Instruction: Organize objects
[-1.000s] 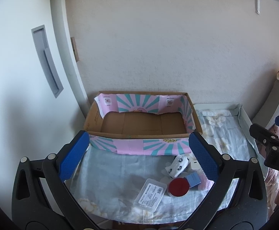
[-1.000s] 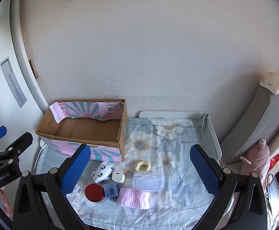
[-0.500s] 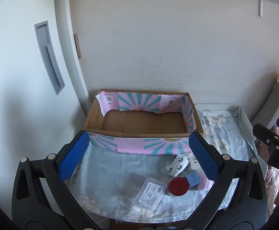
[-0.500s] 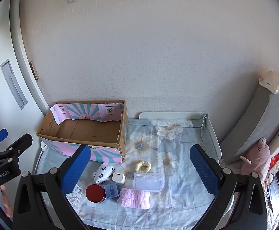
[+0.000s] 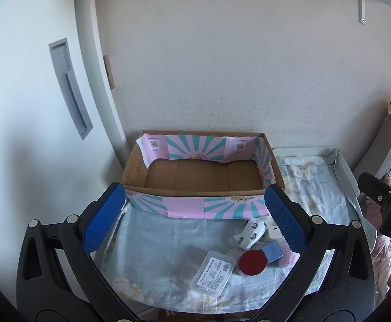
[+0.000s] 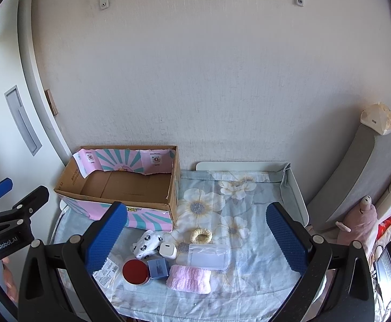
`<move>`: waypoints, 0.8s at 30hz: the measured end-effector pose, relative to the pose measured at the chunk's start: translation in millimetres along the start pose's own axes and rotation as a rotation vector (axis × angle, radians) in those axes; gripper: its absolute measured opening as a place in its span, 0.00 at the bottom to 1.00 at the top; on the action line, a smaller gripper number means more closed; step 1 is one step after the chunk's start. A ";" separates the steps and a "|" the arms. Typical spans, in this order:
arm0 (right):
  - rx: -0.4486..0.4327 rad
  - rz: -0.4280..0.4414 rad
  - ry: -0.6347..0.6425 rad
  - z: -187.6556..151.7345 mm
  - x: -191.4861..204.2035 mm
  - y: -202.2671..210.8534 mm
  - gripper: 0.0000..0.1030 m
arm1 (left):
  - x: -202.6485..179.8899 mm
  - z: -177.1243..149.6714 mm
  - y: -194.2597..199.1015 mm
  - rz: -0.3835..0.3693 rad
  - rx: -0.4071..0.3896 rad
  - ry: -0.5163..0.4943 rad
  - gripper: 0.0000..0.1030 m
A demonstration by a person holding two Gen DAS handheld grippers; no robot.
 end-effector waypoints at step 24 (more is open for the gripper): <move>0.015 -0.034 -0.056 -7.0 -2.6 7.7 1.00 | 4.5 -10.3 1.7 0.092 0.035 0.077 1.00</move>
Point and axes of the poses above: each gripper's, at about its wrist camera, not at the fingertips, and y roughly against the way its jaws point, x to its left, z to its top, the point moved 7 cm from there along -y, roughly the way its jaws point, and after that the axes turned 1 degree about y, right-handed, at the moved point
